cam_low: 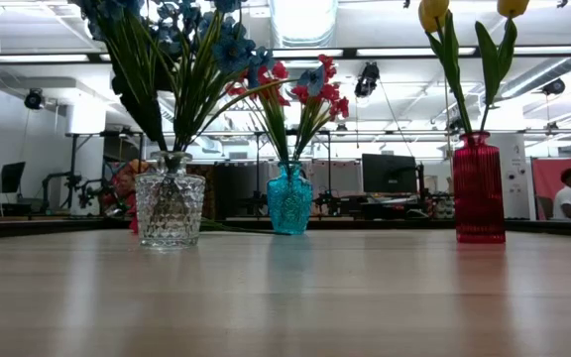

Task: Sort flowers into vase by color
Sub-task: Put the red flowers into the blue vase

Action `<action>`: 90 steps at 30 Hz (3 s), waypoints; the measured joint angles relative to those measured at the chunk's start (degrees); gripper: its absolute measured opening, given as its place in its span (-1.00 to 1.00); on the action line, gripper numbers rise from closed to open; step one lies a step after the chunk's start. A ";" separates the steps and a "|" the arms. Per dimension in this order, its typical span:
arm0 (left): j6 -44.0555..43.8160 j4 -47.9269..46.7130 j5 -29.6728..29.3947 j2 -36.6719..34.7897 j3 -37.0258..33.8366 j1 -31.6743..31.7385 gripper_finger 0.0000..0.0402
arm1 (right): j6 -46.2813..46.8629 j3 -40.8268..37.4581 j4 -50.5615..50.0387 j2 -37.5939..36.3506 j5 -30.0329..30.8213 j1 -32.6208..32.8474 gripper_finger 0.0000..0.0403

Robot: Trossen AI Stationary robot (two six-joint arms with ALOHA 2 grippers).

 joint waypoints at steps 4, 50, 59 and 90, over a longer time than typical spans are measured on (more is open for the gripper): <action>0.38 0.73 0.59 0.04 -2.74 -0.37 -0.46 | -0.06 0.00 -0.04 0.79 0.02 -0.03 0.00; 0.46 47.33 1.31 1.20 -34.48 -12.58 0.26 | 2.62 0.00 -0.05 1.85 -4.55 -0.02 0.00; 1.44 48.67 1.30 7.03 -34.98 -13.09 0.25 | 2.62 0.00 -0.05 1.83 -4.55 -0.02 0.00; 0.25 36.32 -4.74 12.10 -26.61 -13.30 -0.87 | 2.60 0.00 -0.10 1.83 -4.66 0.00 0.00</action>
